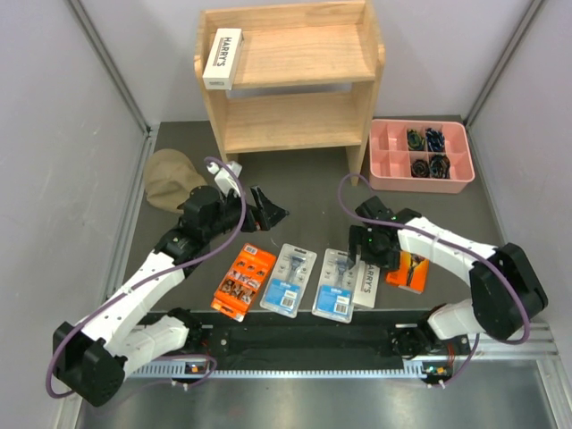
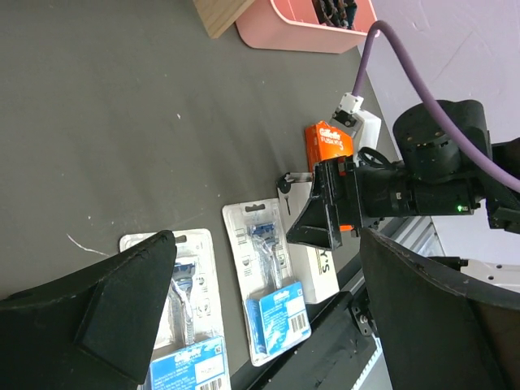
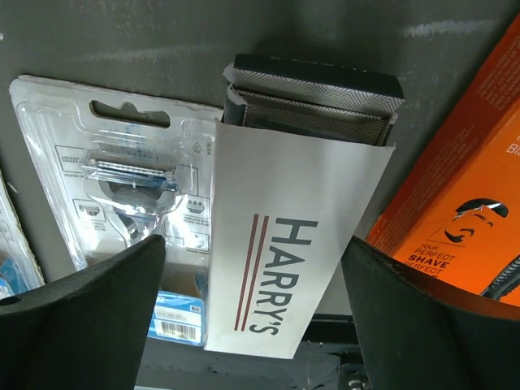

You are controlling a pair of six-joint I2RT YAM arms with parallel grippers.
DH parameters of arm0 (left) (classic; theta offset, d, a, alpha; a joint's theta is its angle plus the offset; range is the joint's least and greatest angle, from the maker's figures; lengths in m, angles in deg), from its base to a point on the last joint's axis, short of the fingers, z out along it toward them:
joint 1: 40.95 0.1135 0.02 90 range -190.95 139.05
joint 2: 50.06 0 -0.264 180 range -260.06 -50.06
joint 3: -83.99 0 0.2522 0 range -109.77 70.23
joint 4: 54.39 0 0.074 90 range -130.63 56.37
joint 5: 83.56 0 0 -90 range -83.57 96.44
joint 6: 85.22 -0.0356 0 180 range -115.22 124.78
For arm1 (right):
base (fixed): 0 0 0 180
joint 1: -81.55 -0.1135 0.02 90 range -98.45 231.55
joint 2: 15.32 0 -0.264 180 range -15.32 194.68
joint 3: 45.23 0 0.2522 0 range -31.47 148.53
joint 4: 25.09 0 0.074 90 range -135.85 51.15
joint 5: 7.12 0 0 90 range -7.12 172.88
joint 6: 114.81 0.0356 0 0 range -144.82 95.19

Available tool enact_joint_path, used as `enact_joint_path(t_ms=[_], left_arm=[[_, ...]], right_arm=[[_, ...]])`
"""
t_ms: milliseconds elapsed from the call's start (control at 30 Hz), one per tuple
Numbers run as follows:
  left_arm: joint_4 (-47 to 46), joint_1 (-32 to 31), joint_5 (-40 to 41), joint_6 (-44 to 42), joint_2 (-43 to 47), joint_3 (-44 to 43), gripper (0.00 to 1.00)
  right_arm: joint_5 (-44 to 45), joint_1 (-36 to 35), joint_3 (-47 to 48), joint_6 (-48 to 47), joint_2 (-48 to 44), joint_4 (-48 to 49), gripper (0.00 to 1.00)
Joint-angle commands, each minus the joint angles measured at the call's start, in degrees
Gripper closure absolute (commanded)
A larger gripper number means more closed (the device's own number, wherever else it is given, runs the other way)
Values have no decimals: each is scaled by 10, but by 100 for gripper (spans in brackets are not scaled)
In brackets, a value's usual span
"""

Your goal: Place and organize the shaving razors onto the shelf

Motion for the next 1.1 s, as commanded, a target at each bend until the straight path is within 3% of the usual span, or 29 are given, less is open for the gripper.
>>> enact_joint_path(t_ms=[0, 233, 400, 467, 1067], left_arm=[[-26, -3, 6, 2, 10, 5, 1], [-22, -3, 6, 1, 13, 3, 1], [-17, -3, 8, -3, 16, 1, 1], [-15, -3, 7, -3, 16, 1, 1], [2, -3, 8, -18, 28, -9, 1]], right_arm=[[-8, 3, -9, 10, 11, 30, 13], [3, 3, -22, 6, 22, 27, 17], [0, 3, -24, 5, 16, 30, 30], [1, 3, -19, 4, 11, 25, 42], [42, 3, 68, 4, -99, -16, 45]])
